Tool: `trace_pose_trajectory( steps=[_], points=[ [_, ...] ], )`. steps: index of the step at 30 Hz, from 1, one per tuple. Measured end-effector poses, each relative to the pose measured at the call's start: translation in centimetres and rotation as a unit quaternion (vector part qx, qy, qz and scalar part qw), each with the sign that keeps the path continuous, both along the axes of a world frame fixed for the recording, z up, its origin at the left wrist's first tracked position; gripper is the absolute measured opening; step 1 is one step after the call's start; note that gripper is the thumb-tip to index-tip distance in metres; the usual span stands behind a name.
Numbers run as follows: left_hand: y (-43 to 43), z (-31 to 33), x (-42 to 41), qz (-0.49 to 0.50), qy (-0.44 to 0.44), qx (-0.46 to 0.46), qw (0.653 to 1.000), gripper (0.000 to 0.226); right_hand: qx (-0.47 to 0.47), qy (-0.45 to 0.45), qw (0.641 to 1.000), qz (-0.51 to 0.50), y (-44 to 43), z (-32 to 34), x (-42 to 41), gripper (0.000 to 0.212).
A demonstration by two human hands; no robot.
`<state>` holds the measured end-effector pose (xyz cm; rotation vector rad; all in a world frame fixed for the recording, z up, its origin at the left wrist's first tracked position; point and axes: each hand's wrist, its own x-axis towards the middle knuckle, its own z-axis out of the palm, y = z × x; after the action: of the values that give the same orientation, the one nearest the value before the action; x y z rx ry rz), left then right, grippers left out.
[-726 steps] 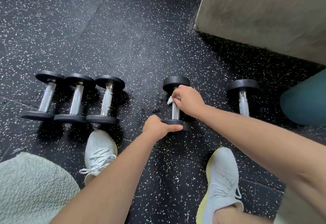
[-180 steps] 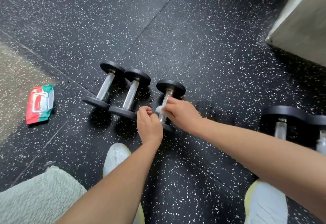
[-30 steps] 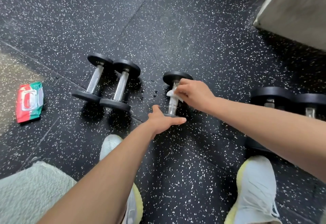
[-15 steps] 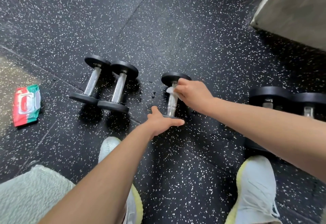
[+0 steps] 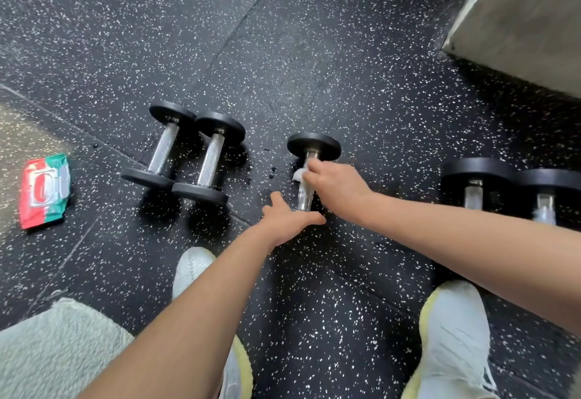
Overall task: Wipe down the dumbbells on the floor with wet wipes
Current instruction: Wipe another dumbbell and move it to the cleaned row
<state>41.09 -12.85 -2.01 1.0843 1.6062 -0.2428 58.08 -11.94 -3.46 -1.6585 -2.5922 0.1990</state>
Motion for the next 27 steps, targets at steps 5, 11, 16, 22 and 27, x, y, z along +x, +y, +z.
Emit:
trace_pose_trajectory(
  steps=[5,11,16,22,27],
  points=[
    [-0.1,0.2,0.0,0.009,-0.021,-0.014,1.000,0.114,-0.019,0.008,1.000,0.000,0.9,-0.4,0.8,0.025],
    [0.3,0.4,0.3,0.008,-0.022,-0.017,1.000,0.108,-0.021,-0.010,0.997,-0.071,2.4,0.3,0.3,0.023],
    [0.0,0.2,0.9,-0.025,0.000,0.005,1.000,0.116,-0.034,0.007,0.998,0.046,-0.7,-0.6,1.5,0.024],
    [0.1,0.4,1.3,-0.031,0.010,0.013,0.999,0.130,-0.013,0.022,0.996,-0.089,2.8,-0.2,1.7,0.010],
    [0.2,0.4,1.2,-0.018,-0.009,0.003,1.000,0.138,-0.051,0.024,0.998,0.033,-0.8,-0.2,2.0,0.019]
  ],
)
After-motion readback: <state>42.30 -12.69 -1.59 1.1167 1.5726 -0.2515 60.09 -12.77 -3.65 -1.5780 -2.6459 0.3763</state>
